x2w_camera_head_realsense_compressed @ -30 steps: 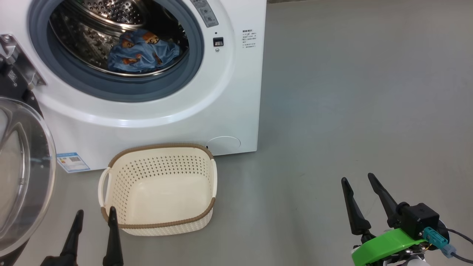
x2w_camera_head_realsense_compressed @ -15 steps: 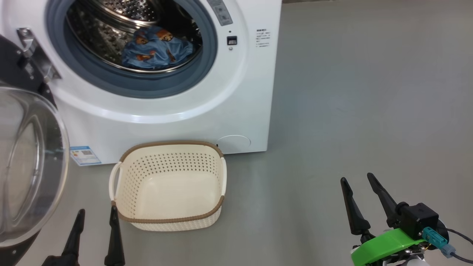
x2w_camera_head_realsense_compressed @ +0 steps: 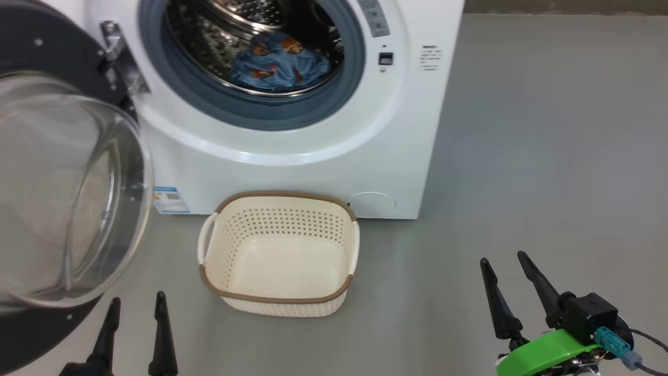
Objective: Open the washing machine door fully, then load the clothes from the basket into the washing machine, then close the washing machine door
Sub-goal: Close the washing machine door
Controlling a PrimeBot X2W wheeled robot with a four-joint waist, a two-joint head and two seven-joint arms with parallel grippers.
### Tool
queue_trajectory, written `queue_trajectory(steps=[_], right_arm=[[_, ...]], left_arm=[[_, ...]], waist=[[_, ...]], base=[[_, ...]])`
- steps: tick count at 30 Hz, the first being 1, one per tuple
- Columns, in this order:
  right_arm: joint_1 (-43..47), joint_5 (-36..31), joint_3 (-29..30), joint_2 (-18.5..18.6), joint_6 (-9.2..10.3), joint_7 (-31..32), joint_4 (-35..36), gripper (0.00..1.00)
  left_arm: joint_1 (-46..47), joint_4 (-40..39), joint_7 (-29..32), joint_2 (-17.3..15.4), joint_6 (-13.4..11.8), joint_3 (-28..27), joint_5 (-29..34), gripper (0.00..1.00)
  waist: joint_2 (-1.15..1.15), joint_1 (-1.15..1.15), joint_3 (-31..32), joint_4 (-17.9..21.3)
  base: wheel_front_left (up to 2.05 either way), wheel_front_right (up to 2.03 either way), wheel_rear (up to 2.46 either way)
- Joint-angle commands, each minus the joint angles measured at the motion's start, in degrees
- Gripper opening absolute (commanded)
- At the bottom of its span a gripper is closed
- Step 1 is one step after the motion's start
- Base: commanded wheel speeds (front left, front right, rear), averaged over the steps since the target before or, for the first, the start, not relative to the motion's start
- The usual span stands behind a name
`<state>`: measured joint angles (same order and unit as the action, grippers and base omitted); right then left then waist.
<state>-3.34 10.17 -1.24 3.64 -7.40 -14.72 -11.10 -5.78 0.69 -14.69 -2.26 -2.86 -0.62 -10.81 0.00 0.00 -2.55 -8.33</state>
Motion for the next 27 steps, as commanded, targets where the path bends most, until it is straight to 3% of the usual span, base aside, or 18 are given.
queue_trajectory(steps=[1, 20, 27], right_arm=[[-0.41, -0.52, -1.62, 0.32, -0.09, -0.28, 1.26, 1.00], [0.68, -0.33, -2.73, 0.52, -0.09, -0.28, 0.64, 1.00], [0.68, -0.38, -3.30, 0.25, -0.09, -0.28, 0.59, 1.00]], left_arm=[[1.14, -1.41, -0.30, -0.62, -0.61, -1.67, -0.40, 1.00], [-0.88, -1.51, -0.30, -0.62, -2.04, -2.08, -0.97, 1.00], [-1.84, -1.10, -0.30, -0.62, -2.10, -2.73, -0.95, 1.00]], waist=[[0.00, 0.00, 0.18, -2.77], [0.00, 0.00, 2.33, -17.64], [0.00, 0.00, 2.38, -21.00]], base=[[0.00, 0.00, 0.00], [0.00, 0.00, 0.00], [0.00, 0.00, 0.00]])
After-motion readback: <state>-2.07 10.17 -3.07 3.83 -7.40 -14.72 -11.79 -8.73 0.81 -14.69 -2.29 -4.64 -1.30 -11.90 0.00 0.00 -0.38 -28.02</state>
